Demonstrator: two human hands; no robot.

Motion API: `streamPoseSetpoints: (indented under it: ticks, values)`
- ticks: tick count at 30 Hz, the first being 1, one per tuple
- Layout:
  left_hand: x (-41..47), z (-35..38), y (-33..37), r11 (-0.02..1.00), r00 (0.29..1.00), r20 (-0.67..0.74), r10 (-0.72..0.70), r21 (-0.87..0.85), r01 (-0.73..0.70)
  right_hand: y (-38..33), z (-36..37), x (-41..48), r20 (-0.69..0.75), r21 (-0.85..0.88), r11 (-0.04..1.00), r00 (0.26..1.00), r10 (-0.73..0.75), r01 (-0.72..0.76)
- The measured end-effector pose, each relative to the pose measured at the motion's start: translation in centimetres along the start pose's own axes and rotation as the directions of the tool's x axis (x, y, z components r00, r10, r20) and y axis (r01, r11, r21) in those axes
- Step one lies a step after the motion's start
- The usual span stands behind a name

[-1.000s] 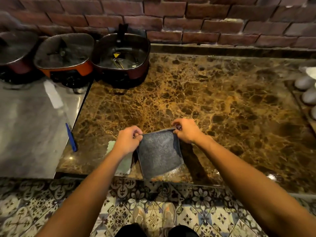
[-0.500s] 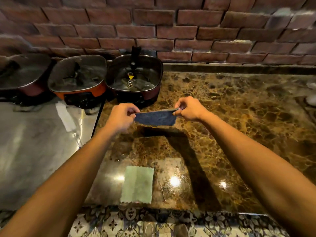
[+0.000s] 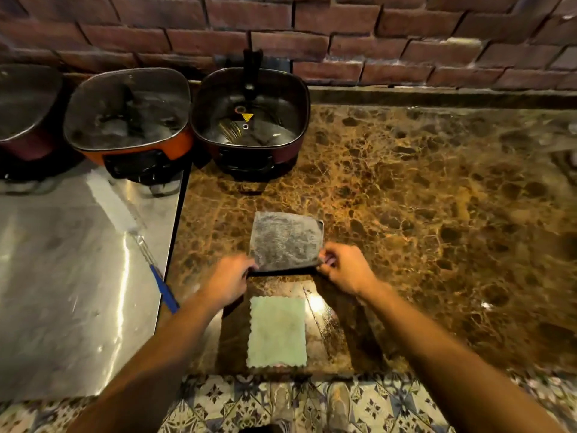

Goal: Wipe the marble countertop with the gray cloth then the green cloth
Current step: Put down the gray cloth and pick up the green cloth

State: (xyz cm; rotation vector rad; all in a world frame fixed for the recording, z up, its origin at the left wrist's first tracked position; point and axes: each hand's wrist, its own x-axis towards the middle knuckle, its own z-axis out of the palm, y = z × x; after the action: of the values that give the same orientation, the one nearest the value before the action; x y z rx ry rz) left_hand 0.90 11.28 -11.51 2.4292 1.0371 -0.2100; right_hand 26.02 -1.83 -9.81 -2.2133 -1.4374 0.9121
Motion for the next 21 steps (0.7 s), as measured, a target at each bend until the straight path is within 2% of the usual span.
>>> streamPoseSetpoints:
  ticks: [1, 3, 6, 8, 11, 14, 16, 18, 21]
  values:
    - [-0.6, 1.6, -0.6, 1.0, 1.0, 0.028, 0.001, 0.022, -0.001, 0.5, 1.8, -1.0, 0.02, -0.015, 1.0, 0.999, 0.024, -0.024]
    - [-1.6, 4.2, -1.5, 1.0, 1.0, -0.015, 0.008, 0.01, -0.008, 1.3, 4.9, -3.0, 0.001, -0.093, 0.995, 1.0, 0.017, -0.017]
    - [-3.7, 6.3, -1.5, 0.998, 0.99, -0.138, 0.013, 0.065, -0.004, 1.9, 8.4, -5.7, -0.126, -0.234, 0.972, 0.991, -0.052, 0.021]
    - [-5.1, 7.1, -0.7, 0.995, 0.976, -0.213, 0.053, 0.09, -0.034, 1.1, 9.7, -7.1, -0.21, -0.25, 0.968, 0.975, -0.068, 0.014]
    - [-6.4, 7.9, 0.1, 0.999, 0.973, -0.23, -0.023, -0.037, 0.015, -1.2, 10.4, -7.9, -0.199, -0.113, 0.992, 0.98, 0.025, -0.049]
    - [-6.1, 7.6, 0.7, 0.954, 0.976, -0.085, -0.199, -0.244, 0.173, -2.6, 10.2, -7.1, -0.064, 0.087, 0.962, 0.963, 0.263, -0.257]
    - [-5.8, 7.0, 1.3, 0.905, 0.967, -0.029, -0.253, -0.361, 0.226, -3.0, 9.9, -6.8, 0.004, 0.193, 0.909, 0.926, 0.377, -0.37]
    - [-5.6, 6.4, 1.8, 0.895, 0.966, -0.022, -0.256, -0.384, 0.229, -2.9, 9.8, -6.8, 0.031, 0.21, 0.896, 0.918, 0.395, -0.392]
    - [-5.7, 5.9, 2.3, 0.855, 0.966, -0.002, -0.259, -0.465, 0.229, -2.4, 9.3, -7.3, 0.061, 0.268, 0.899, 0.937, 0.343, -0.346]
